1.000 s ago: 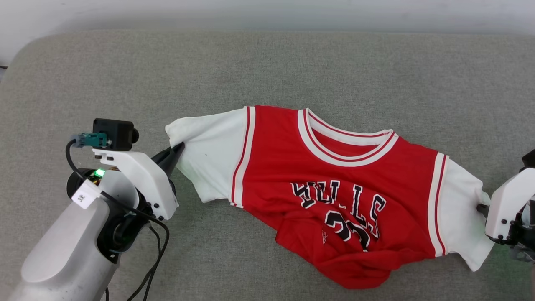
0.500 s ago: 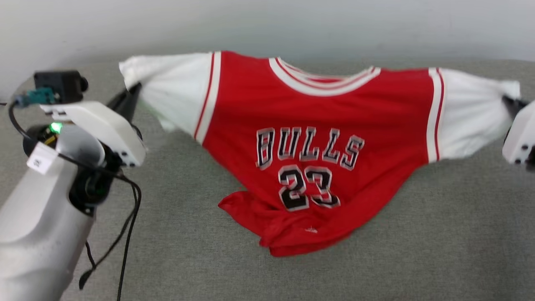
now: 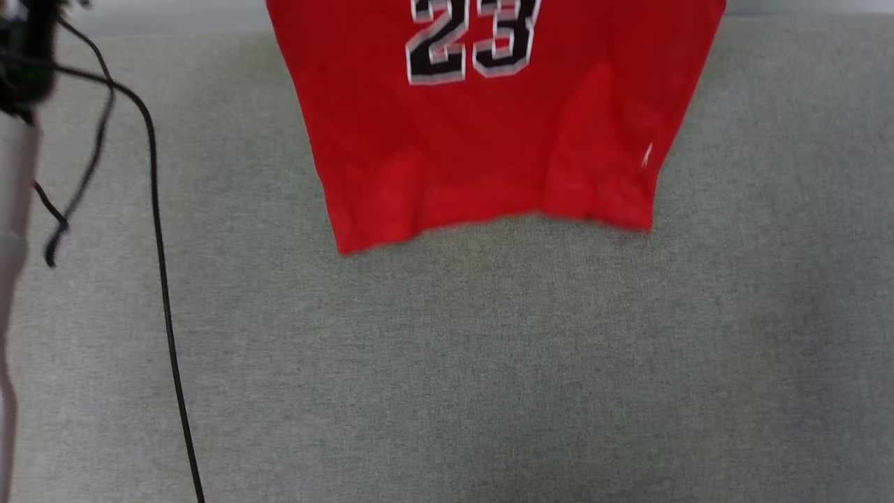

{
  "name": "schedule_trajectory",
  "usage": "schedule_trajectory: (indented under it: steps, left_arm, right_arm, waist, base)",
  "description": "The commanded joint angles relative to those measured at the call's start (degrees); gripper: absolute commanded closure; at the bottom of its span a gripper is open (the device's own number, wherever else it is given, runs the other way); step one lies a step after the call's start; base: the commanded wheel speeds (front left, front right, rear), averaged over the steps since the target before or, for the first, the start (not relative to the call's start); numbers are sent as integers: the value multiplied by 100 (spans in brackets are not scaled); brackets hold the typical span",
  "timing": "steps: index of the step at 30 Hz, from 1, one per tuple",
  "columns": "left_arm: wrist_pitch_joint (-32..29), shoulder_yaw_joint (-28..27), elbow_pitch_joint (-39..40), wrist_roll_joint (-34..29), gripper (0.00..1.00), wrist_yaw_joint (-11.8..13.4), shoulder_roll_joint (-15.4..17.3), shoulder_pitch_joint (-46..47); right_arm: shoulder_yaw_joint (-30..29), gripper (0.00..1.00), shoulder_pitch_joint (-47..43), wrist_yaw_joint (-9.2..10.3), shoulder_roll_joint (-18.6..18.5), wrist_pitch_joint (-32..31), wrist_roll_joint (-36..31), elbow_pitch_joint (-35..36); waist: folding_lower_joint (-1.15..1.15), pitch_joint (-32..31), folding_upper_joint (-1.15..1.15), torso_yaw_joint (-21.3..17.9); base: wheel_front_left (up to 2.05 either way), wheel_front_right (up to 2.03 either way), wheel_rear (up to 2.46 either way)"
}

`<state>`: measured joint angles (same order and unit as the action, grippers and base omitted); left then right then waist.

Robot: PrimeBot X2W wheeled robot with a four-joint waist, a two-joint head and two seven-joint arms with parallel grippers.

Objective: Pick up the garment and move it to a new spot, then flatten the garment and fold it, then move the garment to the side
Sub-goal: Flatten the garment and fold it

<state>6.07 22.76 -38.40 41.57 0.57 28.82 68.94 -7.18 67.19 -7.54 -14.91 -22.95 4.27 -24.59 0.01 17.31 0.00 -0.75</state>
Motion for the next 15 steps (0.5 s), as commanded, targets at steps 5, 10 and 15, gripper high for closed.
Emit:
schedule_trajectory:
  steps: [5,10,15]
  left_arm:
    - [380,-113,-508,-165,100,-109,137,1063]
    - [581,-171,-775,-241,100,-212,210,1744]
    - [655,-131,-1067,-282,100,-366,190,2151]
  right_arm:
    - [47,100,1295,10,148,530,-298,-454]
    - [95,100,2110,10,257,892,-419,-786]
    - [269,100,2657,10,329,1027,-478,-1044]
  waist:
    - [-1,599,0,-187]
    - [-1,896,0,-273]
    - [-1,1195,0,-287]
  base:
    - [0,0,0]
    - [0,0,0]
    - [0,0,0]
